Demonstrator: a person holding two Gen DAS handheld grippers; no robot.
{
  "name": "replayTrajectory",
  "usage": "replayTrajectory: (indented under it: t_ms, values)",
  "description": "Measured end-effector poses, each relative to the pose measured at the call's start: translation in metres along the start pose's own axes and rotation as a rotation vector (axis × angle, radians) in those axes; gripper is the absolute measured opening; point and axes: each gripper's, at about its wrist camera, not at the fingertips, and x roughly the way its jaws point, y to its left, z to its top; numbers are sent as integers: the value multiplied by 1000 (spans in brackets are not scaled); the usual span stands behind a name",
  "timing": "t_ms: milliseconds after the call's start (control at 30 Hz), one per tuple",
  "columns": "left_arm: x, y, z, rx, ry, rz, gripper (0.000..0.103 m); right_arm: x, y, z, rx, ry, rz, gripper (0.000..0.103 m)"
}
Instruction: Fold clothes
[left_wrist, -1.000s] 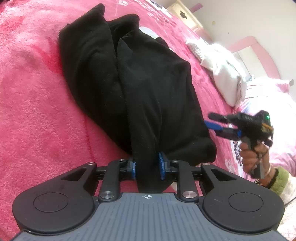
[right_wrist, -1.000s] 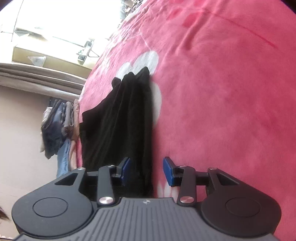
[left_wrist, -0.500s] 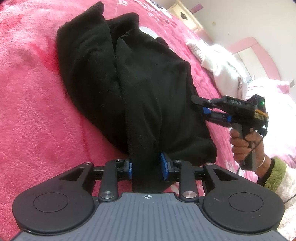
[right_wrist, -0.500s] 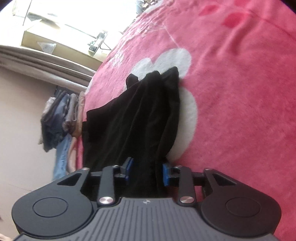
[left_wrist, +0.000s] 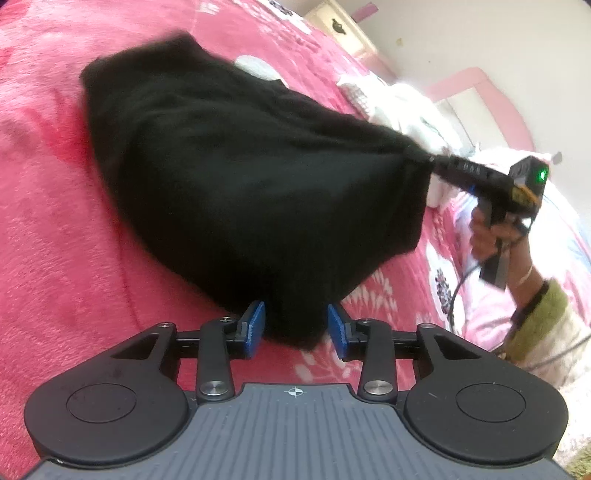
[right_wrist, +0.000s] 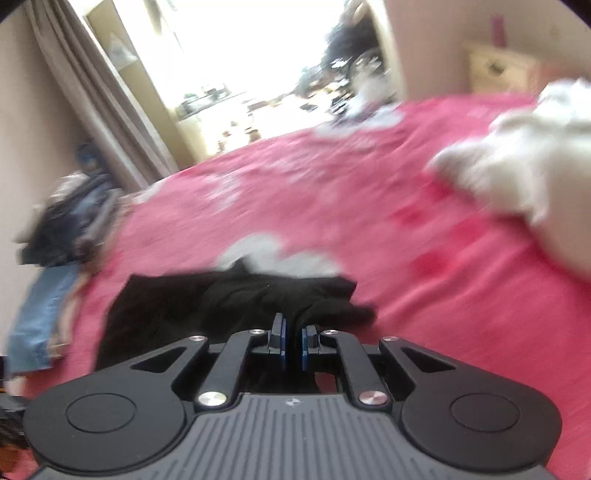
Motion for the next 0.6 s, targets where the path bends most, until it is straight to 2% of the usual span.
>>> replayTrajectory:
  t_ms: [167,233,267,400,567,600]
  values:
    - [9,3,1,-8,26,42,37,-13,-35,25,-21,-15,-122,9]
    - [10,6,1,-22,28,57,37,-18,-49,35,-29,-21,-170,16]
    - [9,7,2,-28,26,64,37,-23,-49,33,-29,-38,-179,18]
    - [5,12,4,-43,14,89,38,-42,-46,23,-23,-112,-206,36]
    - [-4,17,8,-51,-18,103,39,-66,-42,11,-15,-204,-239,39]
    - [-6,19,8,-59,-26,107,39,-71,-29,10,-73,-212,-231,39]
